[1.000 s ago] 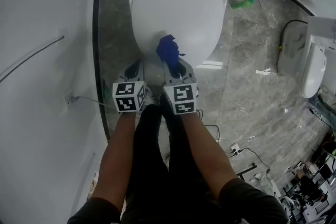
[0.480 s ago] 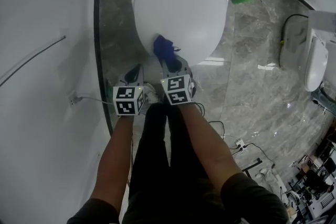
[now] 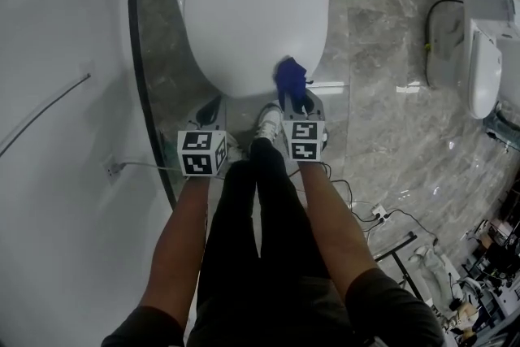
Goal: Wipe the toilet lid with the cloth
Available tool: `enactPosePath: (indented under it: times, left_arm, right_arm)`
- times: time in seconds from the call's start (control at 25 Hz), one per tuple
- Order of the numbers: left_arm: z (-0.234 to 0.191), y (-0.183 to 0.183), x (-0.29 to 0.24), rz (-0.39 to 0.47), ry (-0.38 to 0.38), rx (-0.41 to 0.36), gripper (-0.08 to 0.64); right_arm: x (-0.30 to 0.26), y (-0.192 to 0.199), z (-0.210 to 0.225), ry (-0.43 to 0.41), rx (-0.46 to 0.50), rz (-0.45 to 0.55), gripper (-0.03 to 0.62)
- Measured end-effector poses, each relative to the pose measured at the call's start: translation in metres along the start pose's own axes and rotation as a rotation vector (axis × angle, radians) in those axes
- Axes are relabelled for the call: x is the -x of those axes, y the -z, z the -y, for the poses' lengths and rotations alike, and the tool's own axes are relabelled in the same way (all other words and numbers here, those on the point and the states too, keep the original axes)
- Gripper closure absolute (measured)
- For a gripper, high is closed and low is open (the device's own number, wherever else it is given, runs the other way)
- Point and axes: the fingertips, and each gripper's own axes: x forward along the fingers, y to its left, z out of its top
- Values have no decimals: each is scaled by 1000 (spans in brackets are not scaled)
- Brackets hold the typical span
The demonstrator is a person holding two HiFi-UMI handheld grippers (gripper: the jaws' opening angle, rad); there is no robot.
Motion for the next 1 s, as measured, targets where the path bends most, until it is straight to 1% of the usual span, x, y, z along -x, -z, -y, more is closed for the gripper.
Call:
enactPosePath:
  times: [0.08,0.24,0.28,0.36,0.44,0.56,0.72,0.88,0.96,1.0]
  left_arm:
    - [2,-2,0,2,5,-11,549]
    - [-1,-4,3,13,-4,-21,549]
    - [0,-3,5,14,-4,-21,549]
    - [1,-3,10,20,-6,-22,549]
    - [0,-7,21,32,-14,-18,549]
    - [5,-22,48,71,-25,2,549]
    - [22,-70,98,171,-22,11,549]
    - [38,-119,152,275,-19,21,549]
    - [45,-144,178,324,-19,10,549]
    - [49,-159,189,353,-17,-10,549]
  right_arm:
    - [2,12,24,48,-41,-20,526]
    - [-3,37,62,137,-144,-94,526]
    - [-2,38,68,151,-149,-93,526]
    - [9,29,74,169,-122,-61,525]
    - [30,7,73,177,-89,2,525]
    - [82,-43,56,157,-32,126,525]
    - [155,-119,33,127,31,281,526]
    - [209,-190,6,104,61,394,525]
    - [232,-225,-4,96,61,451,525]
    - [244,-242,-8,98,64,482,525]
